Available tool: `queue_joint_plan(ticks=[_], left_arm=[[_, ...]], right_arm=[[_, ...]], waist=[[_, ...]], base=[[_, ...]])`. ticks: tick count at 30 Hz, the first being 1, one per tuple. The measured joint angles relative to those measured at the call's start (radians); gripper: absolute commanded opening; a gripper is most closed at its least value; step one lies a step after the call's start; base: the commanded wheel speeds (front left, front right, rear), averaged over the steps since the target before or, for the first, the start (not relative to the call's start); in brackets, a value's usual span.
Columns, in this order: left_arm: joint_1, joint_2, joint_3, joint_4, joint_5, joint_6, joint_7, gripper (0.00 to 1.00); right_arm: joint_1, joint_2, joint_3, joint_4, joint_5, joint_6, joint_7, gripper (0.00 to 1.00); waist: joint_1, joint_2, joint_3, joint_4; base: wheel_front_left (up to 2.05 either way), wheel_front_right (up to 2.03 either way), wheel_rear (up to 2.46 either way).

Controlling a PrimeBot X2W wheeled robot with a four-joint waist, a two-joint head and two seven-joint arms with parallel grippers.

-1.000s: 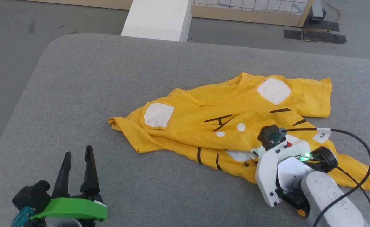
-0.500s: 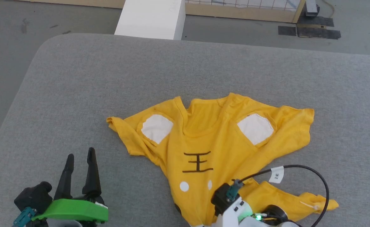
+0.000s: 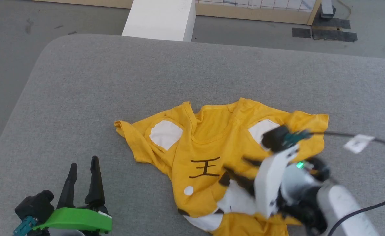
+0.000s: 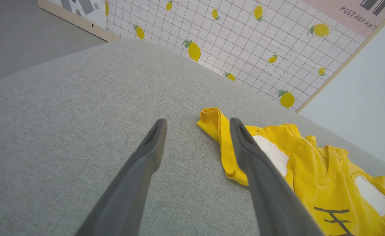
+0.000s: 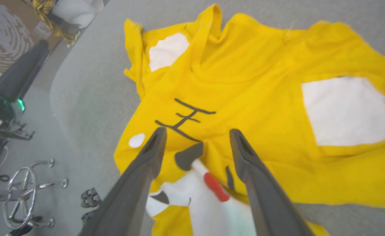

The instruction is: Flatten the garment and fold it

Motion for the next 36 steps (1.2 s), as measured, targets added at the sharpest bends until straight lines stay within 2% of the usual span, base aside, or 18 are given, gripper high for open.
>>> queue_joint_plan(ticks=[4,7,11,15,18,19,20,21,28,30,36], left_arm=[[-0.003,0.0,-0.007,-0.001,0.0,0.0,0.0,1.0],[-0.008,0.0,-0.013,-0.002,0.0,-0.001,0.0,1.0],[-0.024,0.0,-0.019,0.002,0.0,-0.011,0.0,1.0],[-0.043,0.0,-0.022,0.019,0.0,-0.019,0.0,1.0],[-0.052,0.0,-0.023,0.033,-0.002,-0.027,-0.001,1.0],[-0.056,-0.001,-0.024,0.037,-0.002,-0.027,-0.001,1.0],[-0.057,-0.001,-0.024,0.04,-0.002,-0.028,-0.002,1.0],[-0.058,-0.001,-0.022,0.044,-0.002,-0.028,-0.002,1.0],[-0.055,0.0,-0.013,0.056,0.0,-0.034,-0.002,1.0],[-0.054,0.0,-0.013,0.055,0.001,-0.034,-0.002,1.0],[-0.041,-0.001,-0.017,0.05,0.005,-0.03,-0.002,1.0]], right_arm=[[-0.088,0.002,-0.145,0.001,-0.114,0.0,-0.056,1.0],[-0.134,-0.007,-0.228,0.055,-0.194,0.0,-0.059,1.0],[-0.161,-0.055,-0.259,0.17,-0.296,0.0,-0.018,1.0],[-0.164,-0.102,-0.225,0.273,-0.353,0.0,0.016,1.0],[-0.181,-0.109,-0.208,0.338,-0.377,0.0,0.014,1.0],[-0.193,-0.107,-0.207,0.358,-0.384,0.0,0.011,0.5],[-0.204,-0.105,-0.207,0.37,-0.387,0.0,0.006,0.06],[-0.217,-0.102,-0.207,0.387,-0.399,0.0,-0.004,0.0],[-0.233,-0.069,-0.264,0.431,-0.396,0.001,-0.108,0.0],[-0.215,-0.088,-0.298,0.427,-0.406,0.001,-0.121,0.0],[-0.07,-0.21,-0.465,0.379,-0.479,0.001,-0.151,0.0]], waist=[[0.0,0.0,0.005,-0.003],[0.0,0.0,0.014,0.0],[0.0,0.0,0.027,0.016],[0.0,0.0,0.04,0.041],[0.0,0.0,0.051,0.06],[0.0,0.0,0.054,0.067],[0.0,0.0,0.056,0.072],[0.0,0.0,0.058,0.077],[0.0,0.0,0.044,0.078],[0.0,0.0,0.034,0.067],[0.0,0.0,0.004,0.029]], base=[[0.0,0.0,0.0],[0.0,0.0,0.0],[0.0,0.0,0.0],[0.0,0.0,0.0],[0.0,0.0,0.0],[0.0,0.0,0.0],[0.0,0.0,0.0],[0.0,0.0,0.0],[0.0,0.0,0.0],[0.0,0.0,0.0],[0.0,0.0,0.0]])
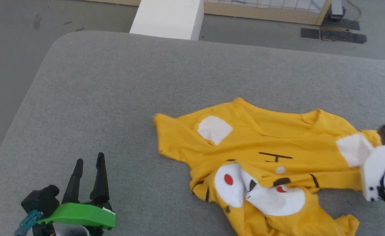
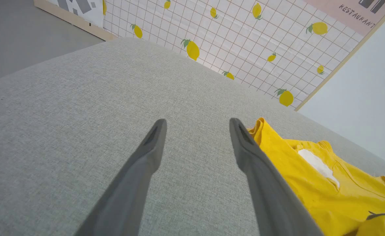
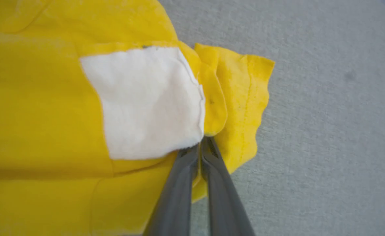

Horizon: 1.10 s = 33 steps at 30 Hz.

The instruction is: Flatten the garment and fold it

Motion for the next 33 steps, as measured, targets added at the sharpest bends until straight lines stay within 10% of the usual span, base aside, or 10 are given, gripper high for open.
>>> queue_joint_plan(ticks=[2,4,5,15,22,33], left_arm=[[0.006,0.0,0.0,-0.005,0.0,0.003,0.0,1.0],[0.008,0.002,0.0,-0.01,0.0,0.003,0.0,1.0],[0.008,0.004,0.0,-0.013,0.0,0.003,0.001,1.0],[0.008,0.012,0.007,-0.068,0.0,0.007,0.004,1.0],[0.013,0.01,0.013,-0.105,0.004,0.005,0.003,1.0],[0.069,0.01,0.03,-0.149,0.071,-0.012,-0.001,1.0]], right_arm=[[0.032,0.004,-0.046,-0.017,-0.004,0.0,-0.036,0.11],[0.043,0.02,-0.073,-0.039,-0.031,0.0,-0.087,0.57],[0.044,0.037,-0.084,-0.049,-0.038,0.0,-0.117,1.0],[-0.003,0.247,-0.127,-0.291,0.075,0.0,-0.413,1.0],[0.214,0.25,-0.102,-0.44,0.165,0.0,-0.599,1.0],[0.441,0.251,-0.041,-0.354,0.213,0.0,-0.878,1.0]], waist=[[0.0,0.0,-0.005,-0.012],[0.0,0.0,-0.007,-0.024],[0.0,0.0,-0.008,-0.03],[0.0,0.0,0.002,-0.064],[0.0,0.0,0.009,-0.074],[0.0001,0.0,0.003,-0.117]], base=[[0.0,0.0,0.0],[0.0,0.0,0.0],[0.0,0.0,0.0],[0.0,0.0,0.0],[0.0,0.0,0.0],[0.0,0.0,0.0]])
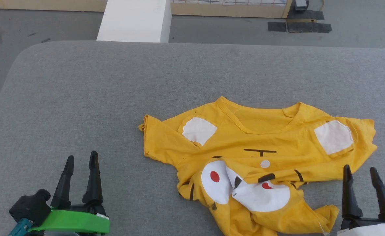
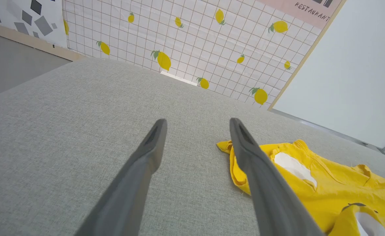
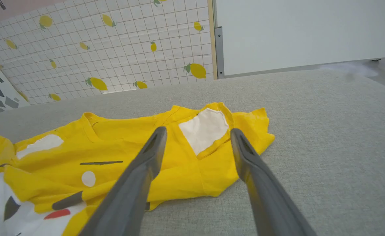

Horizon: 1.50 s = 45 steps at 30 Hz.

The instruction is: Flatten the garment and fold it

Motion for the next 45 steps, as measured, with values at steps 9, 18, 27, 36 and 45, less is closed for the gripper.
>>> queue_joint_plan(ticks=[9,18,27,36,45], left_arm=[[-0.041,0.042,-0.046,-0.018,0.031,-0.019,0.071,1.0],[-0.279,0.123,-0.197,-0.003,-0.082,-0.031,0.533,1.0],[-0.394,0.116,-0.269,0.145,-0.105,-0.029,0.704,1.0],[-0.457,0.106,-0.303,0.332,-0.076,-0.019,0.71,1.0],[-0.493,0.095,-0.336,0.444,-0.1,-0.024,0.733,0.0]], right_arm=[[-0.004,0.001,-0.015,-0.014,0.006,0.0,-0.007,1.0],[-0.016,0.001,-0.009,0.001,0.005,0.0,-0.007,1.0],[-0.033,0.001,0.005,0.015,0.005,0.0,-0.007,1.0],[-0.04,0.001,0.009,0.016,-0.003,0.0,-0.007,1.0],[-0.038,0.001,0.009,0.018,-0.003,0.0,-0.007,1.0]], waist=[[0.0,0.0,0.012,-0.023],[0.0,0.0,0.036,0.003],[0.0,0.0,0.074,0.006],[0.0,0.0,0.082,-0.025],[-0.0001,0.0,0.068,-0.05]], base=[[0.0,0.0,0.0],[0.0,0.0,0.0],[0.0,0.0,0.0],[0.0,0.0,0.0],[0.0,0.0,0.0]])
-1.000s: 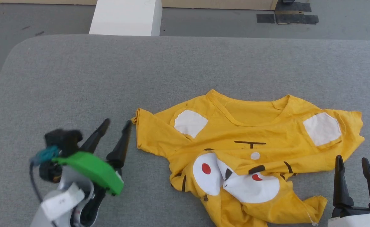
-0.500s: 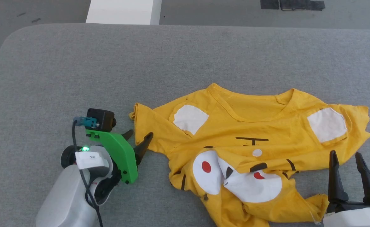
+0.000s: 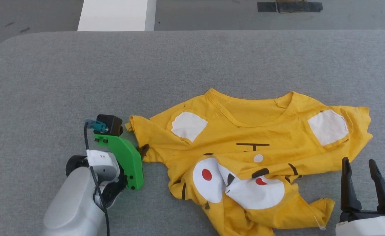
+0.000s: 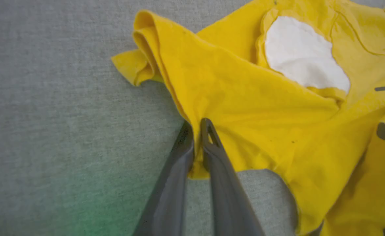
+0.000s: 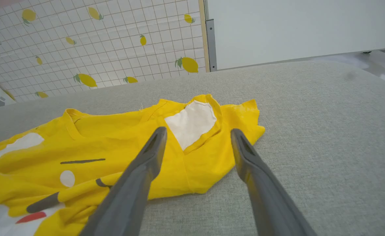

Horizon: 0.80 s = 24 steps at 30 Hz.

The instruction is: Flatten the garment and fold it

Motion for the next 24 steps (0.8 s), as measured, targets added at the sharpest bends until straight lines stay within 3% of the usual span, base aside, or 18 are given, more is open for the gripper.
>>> queue_joint_plan(ticks=[5,11,14,19,24], left_arm=[[0.006,-0.016,0.011,0.005,-0.054,-0.008,-0.054,0.0],[0.075,-0.044,0.104,-0.095,-0.144,-0.014,-0.18,0.0],[0.141,-0.023,0.177,-0.171,-0.18,0.011,-0.221,0.0],[0.314,0.068,0.288,-0.258,-0.213,0.052,-0.243,0.0],[0.425,0.066,0.347,-0.332,-0.271,0.066,-0.258,0.0]], right_arm=[[0.0,0.0,-0.011,0.0,0.0,0.0,0.0,1.0],[0.0,0.0,-0.01,0.0,0.001,0.0,0.0,1.0],[0.0,0.0,-0.011,0.0,0.001,0.0,0.0,1.0],[0.0,0.0,-0.027,0.0,-0.001,0.0,0.0,1.0],[-0.003,0.0,-0.021,0.003,-0.023,0.0,0.0,1.0]], waist=[[0.0,0.0,-0.012,0.008],[0.0,0.0,-0.03,0.025],[0.0,0.0,-0.037,0.032],[0.0,0.0,-0.034,0.047],[0.0,0.0,-0.026,0.066]], base=[[0.0,0.0,0.0],[0.0,0.0,0.0],[0.0,0.0,0.0],[0.0,0.0,0.0],[0.0,0.0,0.0]])
